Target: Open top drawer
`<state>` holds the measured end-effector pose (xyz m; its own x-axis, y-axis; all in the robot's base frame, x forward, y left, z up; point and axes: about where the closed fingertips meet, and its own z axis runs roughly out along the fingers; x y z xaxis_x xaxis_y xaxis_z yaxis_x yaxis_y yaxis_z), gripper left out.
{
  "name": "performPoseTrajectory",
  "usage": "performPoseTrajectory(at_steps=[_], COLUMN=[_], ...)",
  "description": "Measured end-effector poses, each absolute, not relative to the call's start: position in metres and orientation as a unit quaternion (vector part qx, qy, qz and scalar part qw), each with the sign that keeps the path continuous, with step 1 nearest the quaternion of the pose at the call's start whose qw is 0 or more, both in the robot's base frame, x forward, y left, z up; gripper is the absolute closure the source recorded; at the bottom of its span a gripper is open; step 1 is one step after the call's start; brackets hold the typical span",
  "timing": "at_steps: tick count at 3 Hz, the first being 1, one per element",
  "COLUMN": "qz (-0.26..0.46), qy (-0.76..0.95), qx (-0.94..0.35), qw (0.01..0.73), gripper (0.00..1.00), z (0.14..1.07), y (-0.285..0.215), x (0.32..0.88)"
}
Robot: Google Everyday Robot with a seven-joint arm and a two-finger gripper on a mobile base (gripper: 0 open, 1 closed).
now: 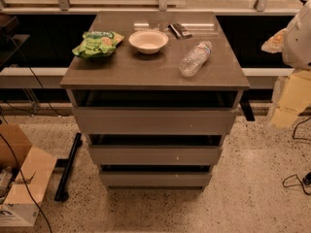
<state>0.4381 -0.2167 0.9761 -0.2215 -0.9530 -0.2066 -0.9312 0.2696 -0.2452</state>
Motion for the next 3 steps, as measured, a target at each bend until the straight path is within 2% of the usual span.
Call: performPoseTrajectory(at_steps=[2,3], qz=[-0.027,0.011], qy=[0.772,0.764], qx=[-0.612,-0.616], qw=[0.171,0.192], gripper=[0.0,0.0], z=[0.963,0.935], y=[-0.21,-0.188], x=[0.443,0.456])
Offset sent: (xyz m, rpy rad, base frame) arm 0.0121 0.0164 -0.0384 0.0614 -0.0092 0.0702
